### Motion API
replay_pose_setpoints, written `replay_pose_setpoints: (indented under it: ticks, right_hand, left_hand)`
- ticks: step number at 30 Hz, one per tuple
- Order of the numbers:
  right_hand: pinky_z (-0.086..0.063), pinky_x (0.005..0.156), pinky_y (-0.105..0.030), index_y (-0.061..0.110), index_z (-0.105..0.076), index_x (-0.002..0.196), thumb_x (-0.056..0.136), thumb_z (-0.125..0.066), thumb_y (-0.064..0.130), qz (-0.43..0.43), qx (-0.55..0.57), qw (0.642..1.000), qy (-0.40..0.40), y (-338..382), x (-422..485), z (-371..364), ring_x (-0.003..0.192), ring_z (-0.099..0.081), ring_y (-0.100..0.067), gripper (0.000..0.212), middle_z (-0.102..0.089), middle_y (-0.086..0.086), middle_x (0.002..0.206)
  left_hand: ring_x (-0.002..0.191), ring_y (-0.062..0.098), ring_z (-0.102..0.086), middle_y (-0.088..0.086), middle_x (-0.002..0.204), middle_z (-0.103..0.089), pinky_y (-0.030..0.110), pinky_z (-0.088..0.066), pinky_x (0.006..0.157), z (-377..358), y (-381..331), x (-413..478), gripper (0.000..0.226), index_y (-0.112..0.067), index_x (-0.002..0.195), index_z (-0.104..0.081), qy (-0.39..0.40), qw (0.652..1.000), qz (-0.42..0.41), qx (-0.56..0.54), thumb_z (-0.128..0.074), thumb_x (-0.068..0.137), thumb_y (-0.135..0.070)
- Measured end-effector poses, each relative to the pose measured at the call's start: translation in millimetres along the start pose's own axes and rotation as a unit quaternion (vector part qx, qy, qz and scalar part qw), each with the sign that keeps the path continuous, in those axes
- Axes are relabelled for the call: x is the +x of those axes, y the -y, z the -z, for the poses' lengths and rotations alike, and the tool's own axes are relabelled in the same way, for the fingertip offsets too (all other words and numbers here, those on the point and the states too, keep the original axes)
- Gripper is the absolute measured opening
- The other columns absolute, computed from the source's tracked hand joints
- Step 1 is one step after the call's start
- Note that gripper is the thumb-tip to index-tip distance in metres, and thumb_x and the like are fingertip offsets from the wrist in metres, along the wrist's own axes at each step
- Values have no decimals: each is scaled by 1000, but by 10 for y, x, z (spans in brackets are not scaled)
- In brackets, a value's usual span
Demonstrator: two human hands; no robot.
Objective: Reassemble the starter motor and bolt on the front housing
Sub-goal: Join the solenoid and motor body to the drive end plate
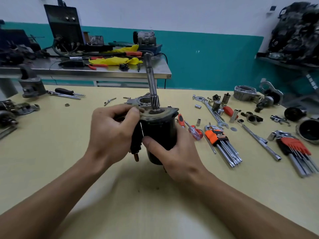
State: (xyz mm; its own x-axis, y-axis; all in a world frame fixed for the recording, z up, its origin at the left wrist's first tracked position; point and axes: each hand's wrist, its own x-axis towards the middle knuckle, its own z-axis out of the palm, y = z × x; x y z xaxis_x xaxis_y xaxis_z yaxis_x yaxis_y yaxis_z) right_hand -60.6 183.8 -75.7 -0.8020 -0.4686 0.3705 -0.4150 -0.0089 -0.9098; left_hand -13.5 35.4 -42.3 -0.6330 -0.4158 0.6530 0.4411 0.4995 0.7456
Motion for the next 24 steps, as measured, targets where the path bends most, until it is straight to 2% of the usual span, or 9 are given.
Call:
replay_pose_setpoints:
  ticks: [2, 5, 8, 10, 13, 17, 20, 22, 24]
  right_hand:
    - [-52, 66, -19, 18, -59, 116, 76, -81, 31, 28, 38, 999, 20, -4, 39, -4, 83, -68, -7, 47, -71, 9, 96]
    - [-50, 71, -16, 22, -55, 122, 77, -81, 23, 44, 83, 995, 44, -50, 57, -33, 86, -66, -2, 52, -68, 17, 98]
    - [-50, 78, -17, 27, -53, 125, 75, -81, 33, 14, 56, 997, 51, -108, 44, -28, 97, -64, 0, 57, -67, 20, 105]
    - [-50, 89, -18, 25, -51, 130, 75, -80, 36, 5, 42, 997, 59, -151, 49, -23, 110, -61, 0, 63, -66, 18, 116]
    - [-48, 95, -20, 24, -51, 133, 75, -80, 36, -4, 40, 997, 65, -175, 60, -24, 116, -59, -1, 66, -65, 14, 122]
    - [-49, 89, -16, 22, -55, 130, 77, -82, 18, 12, 45, 997, 62, -129, 78, -15, 111, -62, -3, 60, -68, 11, 117]
    - [-58, 78, -31, 22, -61, 120, 73, -79, 8, 27, 22, 998, 57, -79, 84, -11, 93, -68, -14, 53, -71, 3, 101]
    - [-59, 72, -44, 23, -63, 113, 70, -77, 8, 32, 8, 998, 58, -33, 79, -14, 84, -69, -22, 47, -72, -3, 92]
    - [-59, 67, -46, 24, -65, 106, 68, -76, 13, 30, -10, 998, 57, 2, 78, -7, 77, -69, -21, 41, -71, -2, 85]
  left_hand:
    - [67, 12, -70, -2, 79, -74, 23, -53, 53, 62, -55, 30, 19, -21, 81, -75, 8, 999, -42, -4, -57, 87, -19]
    - [70, 11, -71, -4, 85, -74, 21, -53, 56, 131, -89, 80, 17, -23, 86, -73, 25, 996, -86, 7, -58, 88, -31]
    - [58, 20, -68, 7, 71, -71, 32, -53, 48, 128, -35, 71, 20, -19, 84, -73, 58, 995, -75, 14, -62, 88, -34]
    - [52, 25, -66, 12, 61, -69, 39, -50, 45, 123, 9, 64, 23, -15, 82, -73, 78, 995, -57, 18, -64, 85, -35]
    - [52, 25, -66, 12, 59, -69, 38, -50, 45, 143, 36, 72, 22, -17, 82, -73, 91, 994, -52, 18, -65, 83, -37]
    - [53, 29, -66, 19, 64, -70, 41, -49, 43, 152, 20, 108, 29, -8, 85, -74, 120, 990, -68, 23, -63, 84, -34]
    - [54, 32, -67, 18, 64, -70, 41, -51, 42, 158, 8, 135, 30, -10, 86, -75, 141, 988, -56, 22, -62, 83, -35]
    - [60, 22, -70, 7, 67, -73, 32, -56, 48, 171, 15, 155, 27, -16, 87, -76, 147, 988, -43, 17, -60, 81, -37]
    - [69, 11, -71, -5, 75, -75, 22, -56, 56, 178, 32, 160, 22, -22, 86, -76, 151, 988, -27, 4, -60, 80, -36]
